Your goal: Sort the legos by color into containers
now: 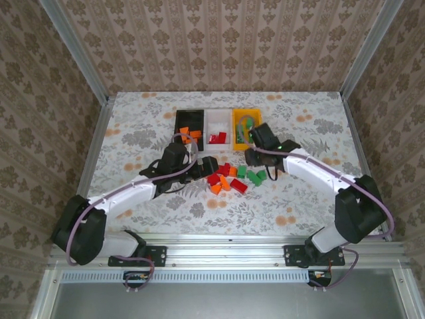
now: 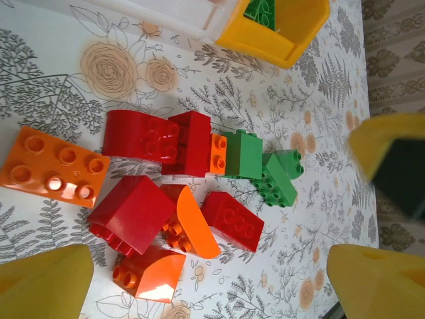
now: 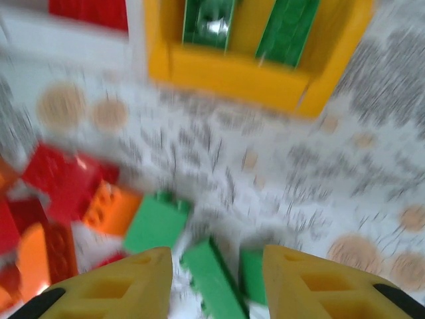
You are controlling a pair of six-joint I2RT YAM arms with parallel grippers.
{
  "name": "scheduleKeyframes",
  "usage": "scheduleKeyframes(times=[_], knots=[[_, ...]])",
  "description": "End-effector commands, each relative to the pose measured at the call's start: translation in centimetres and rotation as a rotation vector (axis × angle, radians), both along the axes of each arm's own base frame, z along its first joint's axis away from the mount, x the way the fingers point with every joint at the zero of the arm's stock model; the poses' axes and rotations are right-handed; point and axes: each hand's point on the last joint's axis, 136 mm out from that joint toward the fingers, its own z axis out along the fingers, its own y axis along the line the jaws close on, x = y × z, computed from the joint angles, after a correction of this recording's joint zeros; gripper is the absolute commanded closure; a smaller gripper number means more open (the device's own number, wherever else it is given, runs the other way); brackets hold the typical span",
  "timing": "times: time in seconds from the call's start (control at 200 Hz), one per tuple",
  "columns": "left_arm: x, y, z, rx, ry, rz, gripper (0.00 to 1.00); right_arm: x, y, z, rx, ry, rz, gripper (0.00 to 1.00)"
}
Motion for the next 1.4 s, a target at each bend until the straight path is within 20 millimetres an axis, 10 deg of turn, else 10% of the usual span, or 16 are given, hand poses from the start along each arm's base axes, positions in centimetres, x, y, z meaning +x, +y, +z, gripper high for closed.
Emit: scheduleKeyframes(times=[0.0, 0.61, 1.395], knots=[[0.0, -1.1, 0.6, -0.014, -0.016, -0.039, 0.00, -2.2, 0.5, -2.5, -0.057, 0.080, 0.094, 0.59], [-0.6, -0.6, 0.6, 0.003, -0.018, -0.035, 0.00, -2.9, 0.4, -7.5, -0.197, 0.171, 0.123, 0.60], [-0.6, -0.6, 0.8, 0.007, -0.023, -0.043, 0.00, -2.7, 0.0, -8.3, -0.215, 0.166, 0.099, 0.52]])
